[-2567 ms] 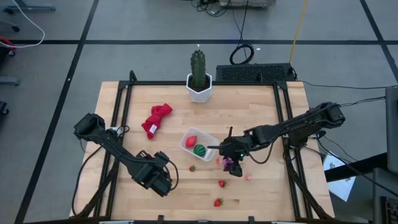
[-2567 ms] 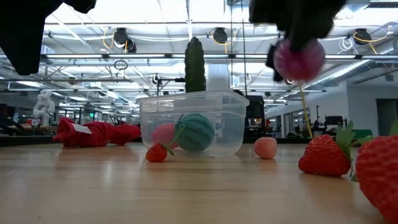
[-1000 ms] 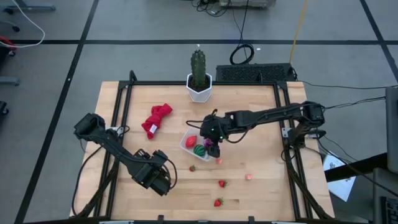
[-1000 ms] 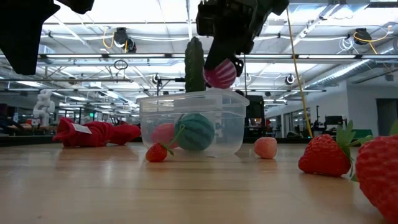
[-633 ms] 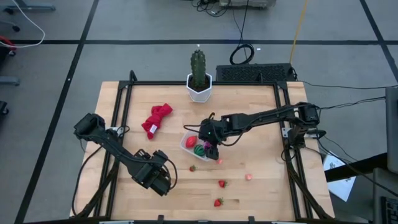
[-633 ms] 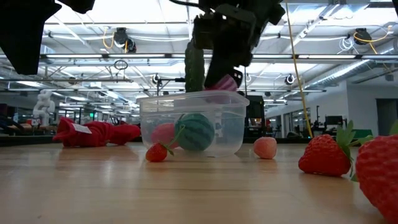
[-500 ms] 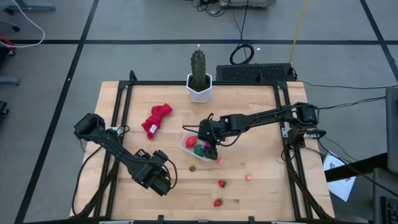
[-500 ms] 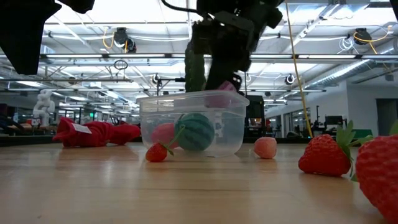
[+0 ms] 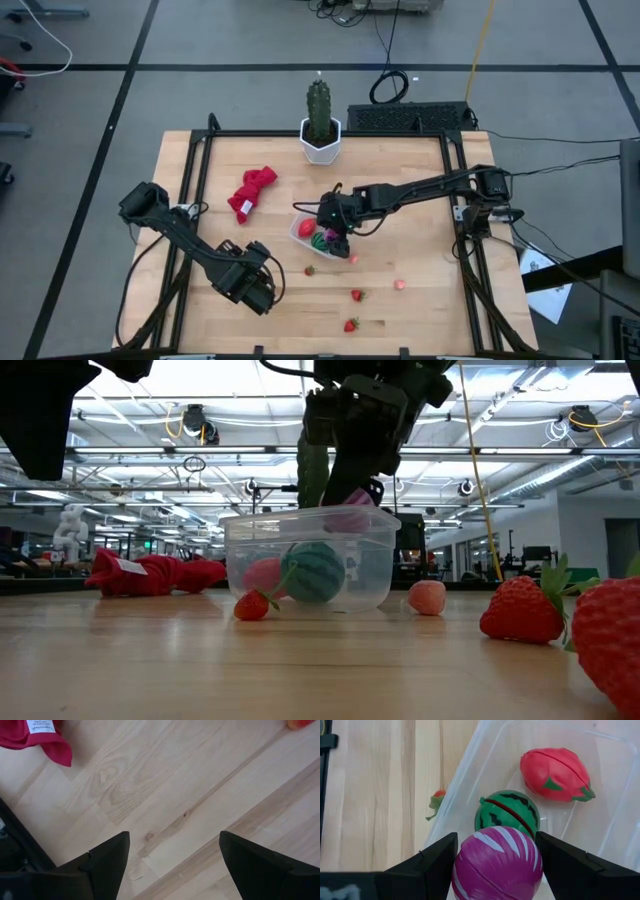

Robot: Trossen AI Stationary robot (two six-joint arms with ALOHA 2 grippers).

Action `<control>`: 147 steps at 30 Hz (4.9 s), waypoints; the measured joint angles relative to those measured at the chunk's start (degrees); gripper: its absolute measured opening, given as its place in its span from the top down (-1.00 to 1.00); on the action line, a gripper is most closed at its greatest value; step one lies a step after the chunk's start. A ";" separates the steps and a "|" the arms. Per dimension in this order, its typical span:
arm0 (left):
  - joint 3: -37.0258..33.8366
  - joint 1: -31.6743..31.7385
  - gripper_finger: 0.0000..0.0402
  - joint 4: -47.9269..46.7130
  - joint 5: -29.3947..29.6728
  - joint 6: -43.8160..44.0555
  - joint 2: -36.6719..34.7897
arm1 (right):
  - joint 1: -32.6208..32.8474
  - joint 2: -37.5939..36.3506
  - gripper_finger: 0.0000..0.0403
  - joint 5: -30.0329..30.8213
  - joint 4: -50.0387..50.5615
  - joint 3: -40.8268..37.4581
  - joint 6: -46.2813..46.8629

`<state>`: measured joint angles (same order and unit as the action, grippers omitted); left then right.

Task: Pick and placing Produce into tupperware
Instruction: Put the purple onion into the transparent container, then put the left pink peach into the transparent container

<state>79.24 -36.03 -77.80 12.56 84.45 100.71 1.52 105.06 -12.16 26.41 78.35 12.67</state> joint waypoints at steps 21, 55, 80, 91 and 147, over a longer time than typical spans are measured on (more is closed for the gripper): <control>0.00 0.00 -0.54 0.04 0.00 0.06 0.00 | -0.02 -0.02 -0.27 0.02 0.36 0.00 -2.87; 0.00 0.00 -0.54 0.09 0.01 -0.01 0.00 | -0.02 -2.38 -0.35 0.00 -1.95 -0.02 -4.10; 0.00 0.00 -0.54 0.52 -0.46 1.19 0.00 | 12.91 -17.22 -0.35 3.26 11.23 -8.96 2.70; 0.00 0.04 -0.54 1.07 -0.52 1.42 0.00 | 11.63 -17.22 -0.35 3.17 -1.76 -21.96 13.93; -0.02 -0.85 -0.54 -6.19 -4.07 6.36 -0.02 | 10.14 -2.86 -0.35 8.07 42.51 9.77 8.94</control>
<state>79.22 -36.88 -83.99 8.49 90.81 100.68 11.66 102.19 -4.09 68.92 88.12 21.61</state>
